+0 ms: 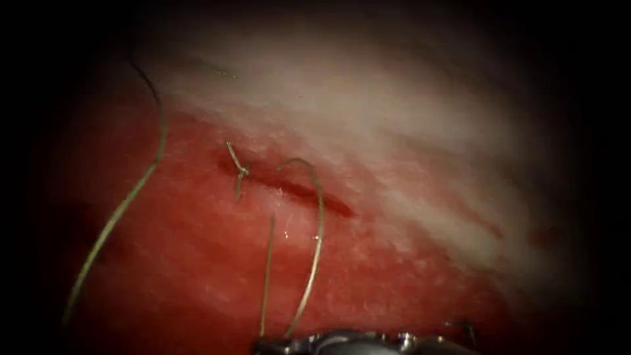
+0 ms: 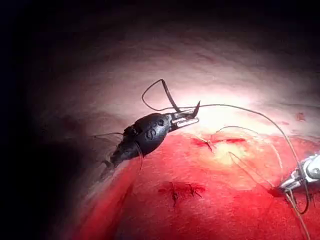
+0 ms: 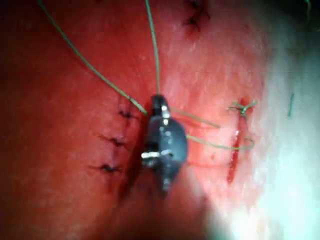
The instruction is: Wound Closure
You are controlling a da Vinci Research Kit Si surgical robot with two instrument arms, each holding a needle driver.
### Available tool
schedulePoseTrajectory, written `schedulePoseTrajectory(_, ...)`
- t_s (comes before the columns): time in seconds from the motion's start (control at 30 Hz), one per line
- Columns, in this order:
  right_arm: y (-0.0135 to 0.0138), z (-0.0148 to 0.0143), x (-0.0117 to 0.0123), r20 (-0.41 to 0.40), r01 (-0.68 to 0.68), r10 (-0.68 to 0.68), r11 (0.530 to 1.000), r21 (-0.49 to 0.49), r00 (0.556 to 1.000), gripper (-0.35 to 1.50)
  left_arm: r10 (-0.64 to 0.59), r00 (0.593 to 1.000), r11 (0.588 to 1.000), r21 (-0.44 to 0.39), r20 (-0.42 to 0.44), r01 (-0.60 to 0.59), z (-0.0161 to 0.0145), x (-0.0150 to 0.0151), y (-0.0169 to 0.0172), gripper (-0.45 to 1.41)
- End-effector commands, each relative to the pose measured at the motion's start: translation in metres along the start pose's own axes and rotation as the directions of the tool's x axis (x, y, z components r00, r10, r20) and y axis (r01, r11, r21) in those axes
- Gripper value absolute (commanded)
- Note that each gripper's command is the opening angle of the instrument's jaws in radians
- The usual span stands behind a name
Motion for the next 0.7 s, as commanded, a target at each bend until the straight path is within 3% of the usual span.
schedulePoseTrajectory(0.03,-0.0011,0.0009,0.0006,-0.004,0.003,-0.003,1.000,0.012,1.000,-0.35,0.001,1.000,1.000,-0.001,-0.001,-0.001,0.0005,-0.0006,-0.0002,-0.45)
schedulePoseTrajectory(0.13,-0.0027,0.0005,0.0019,-0.011,0.000,0.000,0.999,0.036,1.000,-0.35,0.001,1.000,1.000,-0.001,-0.001,-0.001,0.0005,-0.0006,-0.0002,-0.45)
schedulePoseTrajectory(0.23,-0.0025,0.0001,0.0022,-0.025,-0.009,0.010,0.999,0.031,1.000,-0.35,0.001,1.000,1.000,-0.001,-0.001,-0.001,0.0005,-0.0006,-0.0002,-0.45)
schedulePoseTrajectory(0.27,-0.0021,0.0000,0.0020,-0.035,-0.012,0.013,1.000,0.020,0.999,-0.25,0.001,1.000,1.000,-0.001,-0.001,-0.001,0.0005,-0.0006,-0.0002,-0.45)
schedulePoseTrajectory(0.33,-0.0010,-0.0002,0.0014,-0.050,-0.019,0.018,1.000,-0.009,0.999,0.37,0.001,1.000,1.000,-0.001,-0.001,-0.001,0.0005,-0.0006,-0.0002,-0.45)
schedulePoseTrajectory(0.43,0.0010,-0.0004,0.0000,-0.033,-0.032,0.030,0.998,-0.061,0.999,0.79,0.001,1.000,1.000,-0.001,-0.001,-0.001,0.0005,-0.0006,-0.0002,-0.45)
schedulePoseTrajectory(0.7,0.0068,-0.0001,-0.0026,-0.003,-0.069,0.069,0.988,-0.135,0.998,0.93,0.001,1.000,1.000,-0.001,-0.001,-0.001,0.0005,-0.0006,-0.0002,-0.45)
